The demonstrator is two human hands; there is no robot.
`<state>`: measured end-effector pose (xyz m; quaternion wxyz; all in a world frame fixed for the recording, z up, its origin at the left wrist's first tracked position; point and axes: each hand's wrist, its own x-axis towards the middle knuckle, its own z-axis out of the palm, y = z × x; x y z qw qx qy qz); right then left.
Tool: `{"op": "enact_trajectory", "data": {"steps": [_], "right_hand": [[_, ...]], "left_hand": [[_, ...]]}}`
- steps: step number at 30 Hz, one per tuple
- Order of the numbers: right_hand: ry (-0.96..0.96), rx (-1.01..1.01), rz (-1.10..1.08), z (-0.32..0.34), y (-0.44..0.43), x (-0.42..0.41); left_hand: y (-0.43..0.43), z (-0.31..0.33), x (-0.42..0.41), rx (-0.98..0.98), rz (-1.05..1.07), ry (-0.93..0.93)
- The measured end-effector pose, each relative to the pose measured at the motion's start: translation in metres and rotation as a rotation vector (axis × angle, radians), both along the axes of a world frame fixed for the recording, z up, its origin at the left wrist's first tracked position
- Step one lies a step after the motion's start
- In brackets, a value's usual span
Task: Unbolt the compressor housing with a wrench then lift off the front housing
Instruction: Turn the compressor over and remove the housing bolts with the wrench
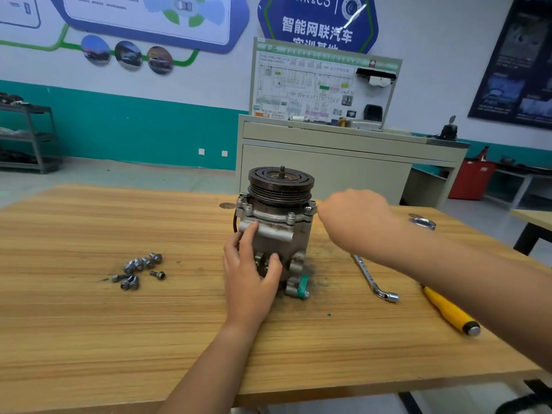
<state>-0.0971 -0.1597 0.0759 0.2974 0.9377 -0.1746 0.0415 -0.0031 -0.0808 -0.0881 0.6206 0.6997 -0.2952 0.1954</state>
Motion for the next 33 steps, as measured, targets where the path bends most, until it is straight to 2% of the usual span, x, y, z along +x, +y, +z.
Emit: {"op": "enact_trajectory", "data": {"steps": [11, 17, 20, 24, 25, 27, 30, 33], "right_hand": [[0.02, -0.006, 0.059, -0.008, -0.055, 0.017], [-0.282, 0.123, 0.246, -0.031, -0.078, 0.058], [-0.422, 0.251, 0.228, -0.038, -0.084, 0.055], [-0.886, 0.772, 0.2, -0.031, -0.078, 0.03], [-0.916, 0.853, 0.188, -0.028, -0.074, 0.022], [-0.759, 0.814, 0.14, -0.022, -0.064, 0.004], [-0.403, 0.551, 0.021, -0.022, -0.05, -0.011], [-0.261, 0.388, -0.043, -0.024, -0.04, -0.012]], "left_hand": [[-0.001, -0.001, -0.004, -0.004, -0.006, 0.021], [0.0, -0.002, 0.0, 0.011, 0.008, 0.016], [0.0, -0.002, 0.0, 0.019, -0.003, 0.021], [0.0, -0.002, 0.001, 0.014, -0.015, 0.03], [0.0, -0.002, 0.001, 0.015, -0.014, 0.03], [0.0, -0.002, 0.001, 0.018, -0.008, 0.028], [0.0, -0.001, 0.001, 0.023, -0.003, 0.033], [0.0, -0.002, 0.001, 0.011, -0.005, 0.026]]}}
